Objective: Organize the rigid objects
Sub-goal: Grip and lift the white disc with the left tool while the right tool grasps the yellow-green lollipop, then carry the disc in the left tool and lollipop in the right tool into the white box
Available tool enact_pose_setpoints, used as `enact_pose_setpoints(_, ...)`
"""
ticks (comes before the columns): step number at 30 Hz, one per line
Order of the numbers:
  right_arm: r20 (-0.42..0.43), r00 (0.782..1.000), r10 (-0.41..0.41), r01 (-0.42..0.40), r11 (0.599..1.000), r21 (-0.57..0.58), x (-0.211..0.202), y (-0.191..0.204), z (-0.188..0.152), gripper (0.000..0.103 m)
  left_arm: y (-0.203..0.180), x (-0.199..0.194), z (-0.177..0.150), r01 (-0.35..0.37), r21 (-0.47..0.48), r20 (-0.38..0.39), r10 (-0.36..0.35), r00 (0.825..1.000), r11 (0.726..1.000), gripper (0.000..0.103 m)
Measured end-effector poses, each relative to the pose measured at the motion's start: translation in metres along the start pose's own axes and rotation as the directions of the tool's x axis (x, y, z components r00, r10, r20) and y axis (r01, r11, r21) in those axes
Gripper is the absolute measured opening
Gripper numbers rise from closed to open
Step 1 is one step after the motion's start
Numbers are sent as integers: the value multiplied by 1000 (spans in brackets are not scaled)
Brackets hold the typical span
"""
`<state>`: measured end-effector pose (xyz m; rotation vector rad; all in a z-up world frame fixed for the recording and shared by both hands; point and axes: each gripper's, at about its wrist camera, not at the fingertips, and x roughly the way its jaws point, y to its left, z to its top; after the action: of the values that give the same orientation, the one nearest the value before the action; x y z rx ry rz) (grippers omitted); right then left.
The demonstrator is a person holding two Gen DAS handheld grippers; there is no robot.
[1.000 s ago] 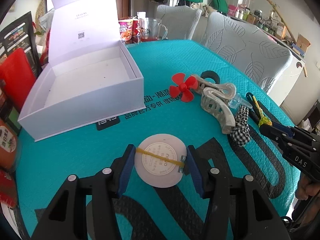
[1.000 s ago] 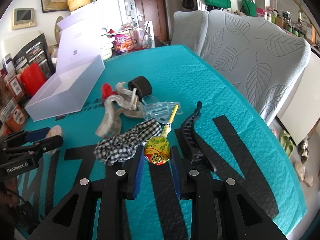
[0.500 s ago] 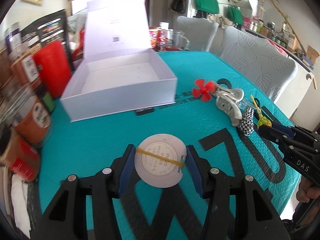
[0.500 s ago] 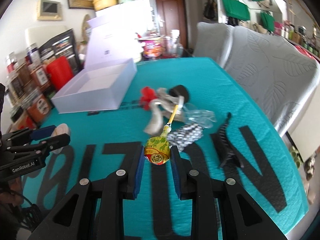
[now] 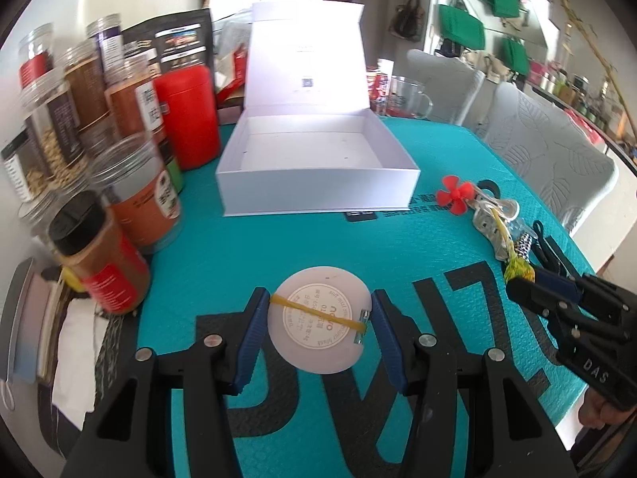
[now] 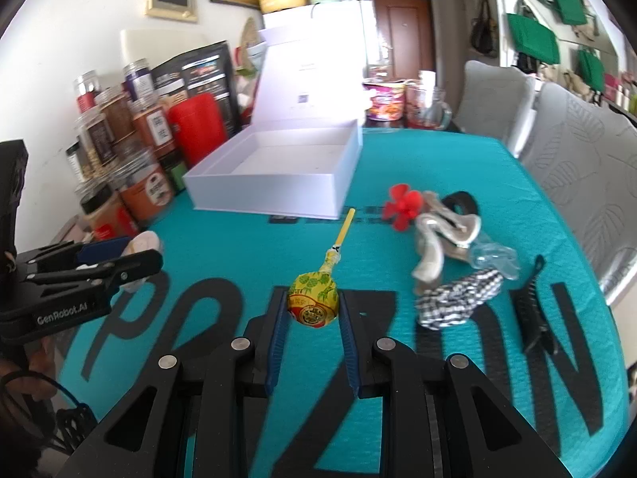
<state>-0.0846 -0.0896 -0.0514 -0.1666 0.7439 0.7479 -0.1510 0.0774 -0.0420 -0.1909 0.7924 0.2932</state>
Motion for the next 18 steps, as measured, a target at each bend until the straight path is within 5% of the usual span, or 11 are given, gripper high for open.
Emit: enact_pose_setpoints(18,-55,992,110,-114,991,-76,25,45,20,26,17,-2,26,14,-57,11,-13,1000,998,52)
